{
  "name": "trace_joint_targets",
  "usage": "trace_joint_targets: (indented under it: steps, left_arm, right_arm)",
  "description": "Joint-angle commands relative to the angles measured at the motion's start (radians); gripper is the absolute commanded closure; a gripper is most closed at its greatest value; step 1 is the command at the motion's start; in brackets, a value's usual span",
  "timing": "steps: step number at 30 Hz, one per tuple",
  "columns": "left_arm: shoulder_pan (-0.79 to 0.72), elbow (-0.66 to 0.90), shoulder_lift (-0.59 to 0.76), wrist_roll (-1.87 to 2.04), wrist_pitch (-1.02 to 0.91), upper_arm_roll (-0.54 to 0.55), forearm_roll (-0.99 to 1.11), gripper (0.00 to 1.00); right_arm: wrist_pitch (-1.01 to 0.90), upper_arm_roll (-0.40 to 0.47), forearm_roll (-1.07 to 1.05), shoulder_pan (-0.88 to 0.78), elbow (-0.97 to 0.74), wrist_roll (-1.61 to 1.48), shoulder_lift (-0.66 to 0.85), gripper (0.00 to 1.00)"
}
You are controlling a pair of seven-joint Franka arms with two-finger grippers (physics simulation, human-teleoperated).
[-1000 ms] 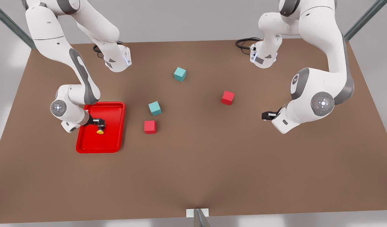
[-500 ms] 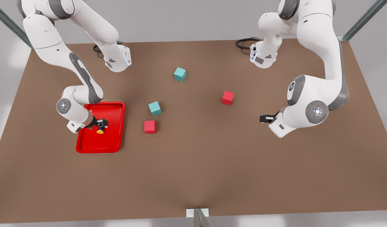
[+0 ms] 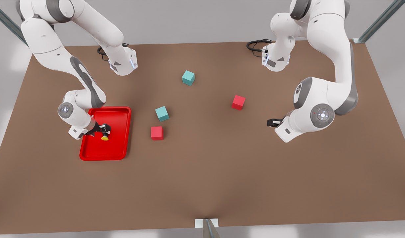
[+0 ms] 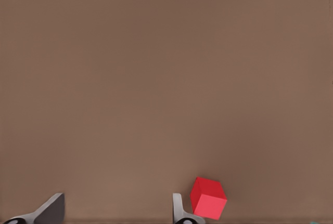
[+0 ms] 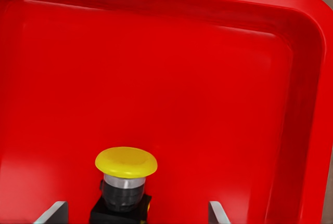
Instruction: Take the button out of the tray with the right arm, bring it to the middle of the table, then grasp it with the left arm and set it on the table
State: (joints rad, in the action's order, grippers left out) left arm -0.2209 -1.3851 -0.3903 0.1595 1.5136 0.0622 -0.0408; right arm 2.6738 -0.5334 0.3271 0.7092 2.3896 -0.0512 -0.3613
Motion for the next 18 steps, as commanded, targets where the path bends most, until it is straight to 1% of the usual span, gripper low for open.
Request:
trace_joint_targets:
  steps: [1, 10, 13, 18]
  left_arm:
    - [0.002, 0.000, 0.002, 0.029, -0.007, 0.001, 0.006, 0.00]
    - [0.000, -0.002, -0.002, 0.029, -0.001, 0.001, 0.006, 0.00]
    - [0.000, 0.000, -0.004, 0.029, 0.000, 0.001, 0.006, 0.00]
    - [-0.001, 0.000, -0.004, 0.029, 0.000, -0.001, 0.006, 0.00]
  right_arm:
    - [0.027, 0.000, 0.018, 0.001, 0.017, -0.033, 0.001, 0.00]
    - [0.046, -0.002, 0.009, 0.001, 0.063, -0.027, 0.007, 0.00]
    - [0.050, -0.002, 0.004, 0.001, 0.071, 0.034, 0.007, 0.00]
    - [0.052, 0.000, -0.006, -0.008, 0.076, 0.048, 0.004, 0.00]
